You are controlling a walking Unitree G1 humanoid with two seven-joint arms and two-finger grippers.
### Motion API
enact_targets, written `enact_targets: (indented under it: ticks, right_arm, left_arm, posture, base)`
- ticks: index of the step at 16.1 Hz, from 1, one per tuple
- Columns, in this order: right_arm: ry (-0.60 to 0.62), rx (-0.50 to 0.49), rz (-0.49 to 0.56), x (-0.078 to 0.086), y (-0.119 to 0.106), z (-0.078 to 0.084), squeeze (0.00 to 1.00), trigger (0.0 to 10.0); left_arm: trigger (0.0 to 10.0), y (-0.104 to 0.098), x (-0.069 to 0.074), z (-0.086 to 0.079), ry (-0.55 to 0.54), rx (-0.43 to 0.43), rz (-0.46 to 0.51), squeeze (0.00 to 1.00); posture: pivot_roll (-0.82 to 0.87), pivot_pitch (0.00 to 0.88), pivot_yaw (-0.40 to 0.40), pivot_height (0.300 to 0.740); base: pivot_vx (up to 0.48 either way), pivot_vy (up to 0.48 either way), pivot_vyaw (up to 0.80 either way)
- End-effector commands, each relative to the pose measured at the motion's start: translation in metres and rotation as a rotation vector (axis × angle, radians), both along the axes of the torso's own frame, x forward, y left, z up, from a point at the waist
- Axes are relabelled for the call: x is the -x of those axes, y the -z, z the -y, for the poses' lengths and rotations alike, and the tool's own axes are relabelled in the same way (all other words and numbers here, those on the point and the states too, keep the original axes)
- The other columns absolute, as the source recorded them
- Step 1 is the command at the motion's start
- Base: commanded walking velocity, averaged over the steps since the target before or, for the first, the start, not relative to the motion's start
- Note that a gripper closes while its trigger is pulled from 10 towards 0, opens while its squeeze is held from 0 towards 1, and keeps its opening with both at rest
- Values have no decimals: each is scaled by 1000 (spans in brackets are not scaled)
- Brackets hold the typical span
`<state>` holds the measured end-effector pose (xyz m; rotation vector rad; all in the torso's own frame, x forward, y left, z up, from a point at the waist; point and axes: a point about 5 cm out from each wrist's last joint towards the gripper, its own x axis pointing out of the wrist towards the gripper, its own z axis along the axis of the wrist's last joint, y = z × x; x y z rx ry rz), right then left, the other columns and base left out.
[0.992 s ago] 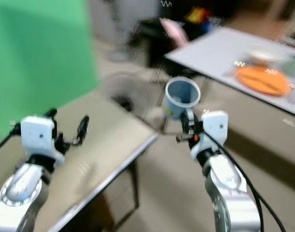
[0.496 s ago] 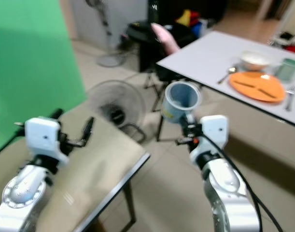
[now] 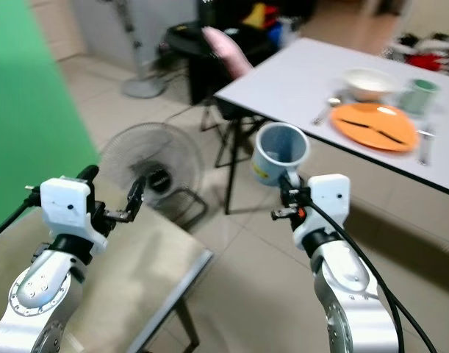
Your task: Setting the table
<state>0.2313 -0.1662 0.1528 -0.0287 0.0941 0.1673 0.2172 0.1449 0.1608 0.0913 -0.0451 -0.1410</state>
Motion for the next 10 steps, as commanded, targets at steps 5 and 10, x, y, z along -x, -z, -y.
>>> enact_targets:
  ticks: [5,10]
  right_arm:
    - [6,7,16,-2,-3,3,0,10000]
    - [5,9,15,-2,-3,2,0,10000]
  left_arm:
    - [10000,0,2,2,1,-13,-5,0]
    - [10000,0,2,3,3,-16,-8,0]
  posture:
    - [-114,0,5,740]
    - [-117,0,8,740]
  base:
    - [0,-349,0]
    - [0,-480,0]
